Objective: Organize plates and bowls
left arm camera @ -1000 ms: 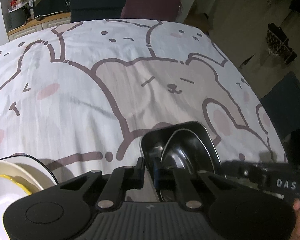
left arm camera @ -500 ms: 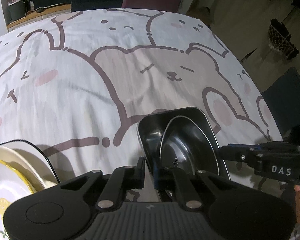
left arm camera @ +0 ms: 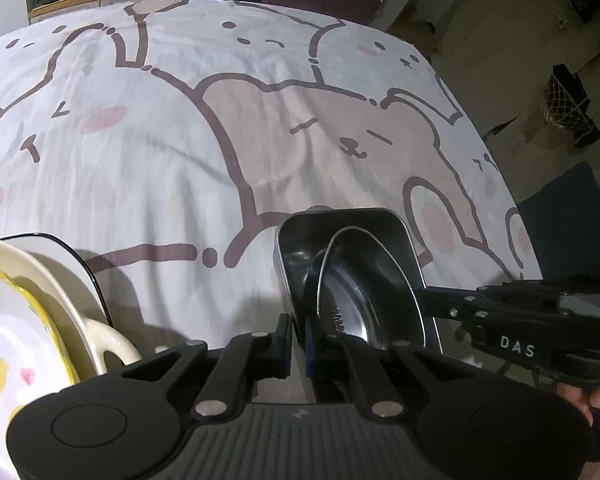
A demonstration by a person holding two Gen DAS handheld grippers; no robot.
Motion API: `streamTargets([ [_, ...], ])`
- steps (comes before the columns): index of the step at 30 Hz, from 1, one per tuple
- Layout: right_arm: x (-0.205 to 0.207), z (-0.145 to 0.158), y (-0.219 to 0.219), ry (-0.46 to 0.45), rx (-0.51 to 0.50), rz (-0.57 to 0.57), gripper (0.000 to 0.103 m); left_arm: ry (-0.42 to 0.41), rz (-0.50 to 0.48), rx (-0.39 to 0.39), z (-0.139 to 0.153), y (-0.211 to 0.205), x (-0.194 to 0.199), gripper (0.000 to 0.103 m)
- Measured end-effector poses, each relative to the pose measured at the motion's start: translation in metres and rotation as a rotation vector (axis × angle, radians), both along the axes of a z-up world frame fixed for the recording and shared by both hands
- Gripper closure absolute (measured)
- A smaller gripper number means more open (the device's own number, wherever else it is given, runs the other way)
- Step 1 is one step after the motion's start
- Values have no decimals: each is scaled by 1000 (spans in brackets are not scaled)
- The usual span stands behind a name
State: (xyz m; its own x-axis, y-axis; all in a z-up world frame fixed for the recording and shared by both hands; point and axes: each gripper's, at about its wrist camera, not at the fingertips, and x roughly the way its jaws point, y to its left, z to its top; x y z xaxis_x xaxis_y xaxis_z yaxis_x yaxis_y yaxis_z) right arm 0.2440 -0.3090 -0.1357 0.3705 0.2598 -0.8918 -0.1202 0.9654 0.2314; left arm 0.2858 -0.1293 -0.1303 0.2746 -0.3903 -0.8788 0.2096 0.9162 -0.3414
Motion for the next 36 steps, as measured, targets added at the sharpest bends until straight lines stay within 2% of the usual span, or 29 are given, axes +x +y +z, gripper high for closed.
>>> streamTargets([
  [12,1,-2,3,1,-15,14,97,-1,23,-8,2,3,-1,98],
  [23,2,3,-1,-17,10,-22,97,-32,63,-13,3,6,3,98],
  [30,8,1,0,-12,14,-34,96,-24,80,-25,-2,7,8,98],
  [34,3,3,-2,-6,22,-37,96,-68,81,-9,3,6,12,98],
  [36,-4,7,-4,-5,22,-44,92,-73,86,-10,2,6,18,98],
])
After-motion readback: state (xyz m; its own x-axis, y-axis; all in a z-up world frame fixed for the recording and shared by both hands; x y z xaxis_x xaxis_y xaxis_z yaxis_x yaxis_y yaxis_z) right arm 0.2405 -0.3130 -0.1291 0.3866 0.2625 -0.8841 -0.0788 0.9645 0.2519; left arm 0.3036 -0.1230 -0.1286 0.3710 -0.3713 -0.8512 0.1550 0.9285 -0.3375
